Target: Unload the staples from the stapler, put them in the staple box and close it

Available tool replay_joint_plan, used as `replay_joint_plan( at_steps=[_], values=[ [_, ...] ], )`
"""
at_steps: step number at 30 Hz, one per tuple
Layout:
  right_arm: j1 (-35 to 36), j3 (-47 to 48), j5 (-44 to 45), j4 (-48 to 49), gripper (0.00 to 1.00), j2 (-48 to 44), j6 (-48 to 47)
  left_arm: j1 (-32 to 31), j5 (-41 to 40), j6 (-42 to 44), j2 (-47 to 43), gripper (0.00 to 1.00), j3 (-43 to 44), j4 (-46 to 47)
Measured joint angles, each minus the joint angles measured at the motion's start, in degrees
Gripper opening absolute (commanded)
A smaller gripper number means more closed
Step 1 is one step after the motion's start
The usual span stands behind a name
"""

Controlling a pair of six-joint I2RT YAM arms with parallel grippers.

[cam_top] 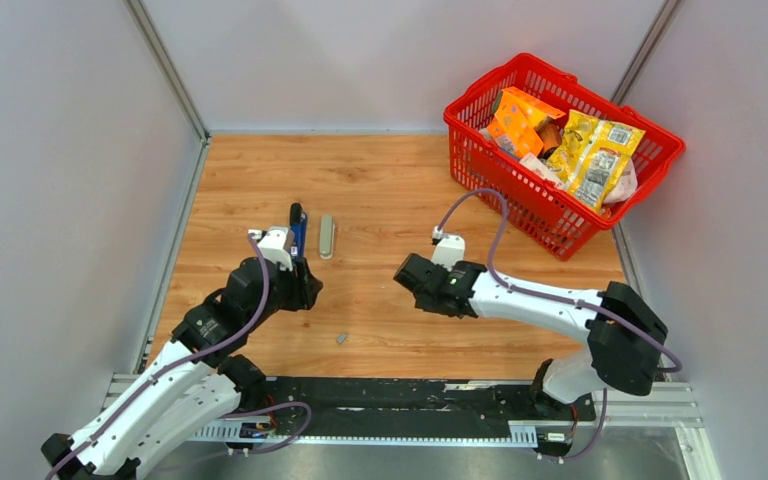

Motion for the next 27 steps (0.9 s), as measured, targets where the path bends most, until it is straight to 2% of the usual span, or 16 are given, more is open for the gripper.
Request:
replay_joint_plan(
  at_steps=[3,9,15,23,27],
  values=[
    [3.6,1.8,-0.8,0.8,0.44,2.8,1.6,0.0,0.0,0.0,-0.5,0.58,0.8,-1.0],
    [9.0,6.1,-3.4,3.8,0.42,9.7,6.3,0.0,-0.6,0.1,-3.4,0.58,3.0,-3.4],
    [12.6,9.7,-8.1,8.0,0.28,16.8,8.4,0.0,-1.6,0.1,-7.4,0.58,4.6,-6.5],
    [15.8,14.9,-12.7,13.1,0.00,22.3,8.4,0.0,-2.2,-0.1,-9.8,0.59,5.5,-10.1],
    [16.1,14.9,-14.3,14.3,0.00,23.4,8.6,0.0,-2.6,-0.2,-10.4,0.59,5.6,-11.2]
  ],
)
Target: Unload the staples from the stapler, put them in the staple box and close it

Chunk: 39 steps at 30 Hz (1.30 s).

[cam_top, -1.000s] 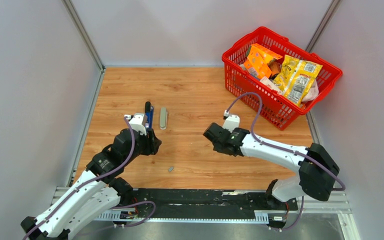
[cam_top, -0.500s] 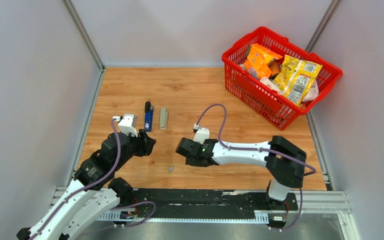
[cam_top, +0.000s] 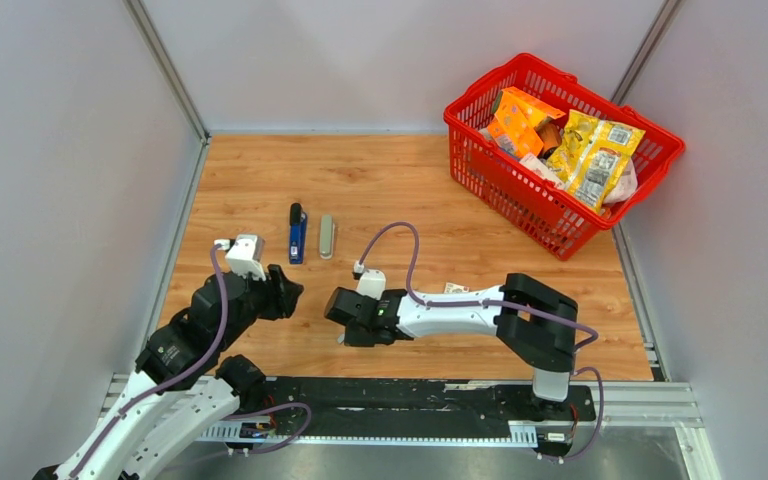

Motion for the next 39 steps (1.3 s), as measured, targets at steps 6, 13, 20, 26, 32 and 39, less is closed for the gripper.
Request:
replay_joint_plan(
  at_steps=[6,13,20,26,32,39],
  values=[
    [0.0,0.0,-1.6,1.3,0.00,1.9,0.2,0.0,-0.4,0.0,0.0,0.59,0.1,-0.5],
    [0.0,1.6,-1.9,1.7,0.00,3.7,0.6,0.0,-0.5,0.0,0.1,0.59,0.1,-0.5],
    [0.0,3.2,-1.3,1.4,0.00,5.0,0.6,0.0,-0.5,0.0,0.1,0.59,0.1,-0.6],
    [0.0,5.3,0.6,0.2,0.00,6.0,0.4,0.0,-0.7,0.0,0.1,0.59,0.1,-0.6],
    [-0.3,7.4,2.4,-1.0,0.00,7.3,-0.3,0.0,-0.7,0.0,0.1,0.59,0.1,-0.6],
    [-0.4,8.3,3.2,-1.5,0.01,8.1,-0.6,0.0,-0.9,0.0,0.1,0.59,0.1,-0.6]
  ],
)
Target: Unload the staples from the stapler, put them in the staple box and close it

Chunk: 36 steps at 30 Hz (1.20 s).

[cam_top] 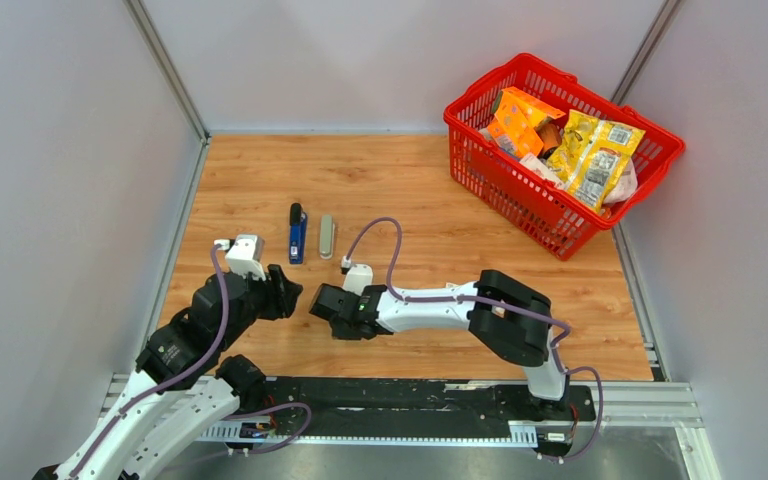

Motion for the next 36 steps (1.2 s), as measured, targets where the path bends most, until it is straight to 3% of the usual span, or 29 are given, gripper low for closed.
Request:
replay_joint_plan(
  at_steps=[5,13,36],
  values=[
    [0.0,0.5,0.6,-0.1,0.09,0.2,-0.3,0.0,0.0,0.0,0.0,0.59,0.0,0.0],
    [0.1,0.6,1.4,-1.1,0.37,0.2,-0.3,0.0,0.0,0.0,-0.3,0.59,0.0,-0.1],
    [2.6,8.2,4.2,-5.9,0.40,0.6,-0.6,0.0,-0.3,0.3,-3.3,0.61,1.9,-1.0]
  ],
)
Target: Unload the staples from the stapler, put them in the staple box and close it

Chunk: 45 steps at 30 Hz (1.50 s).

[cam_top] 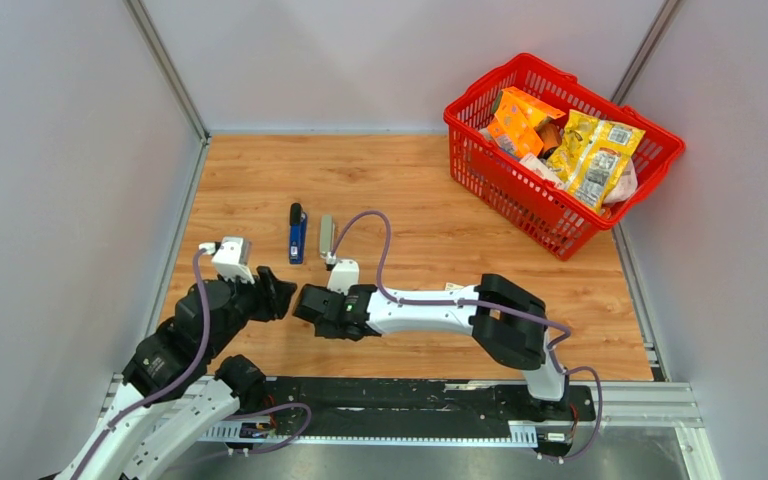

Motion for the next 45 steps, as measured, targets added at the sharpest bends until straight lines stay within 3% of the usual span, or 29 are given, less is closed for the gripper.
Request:
replay_joint_plan(
  at_steps=[25,45],
  values=[
    [1.6,9.7,2.7,-8.5,0.37,9.9,-0.3,0.0,-2.5,0.6,-3.8,0.62,0.3,-1.4],
    [1.9,13.1,5.3,-13.7,0.25,12.1,-0.2,0.0,-3.0,0.6,-5.0,0.62,0.3,-1.4]
  ],
)
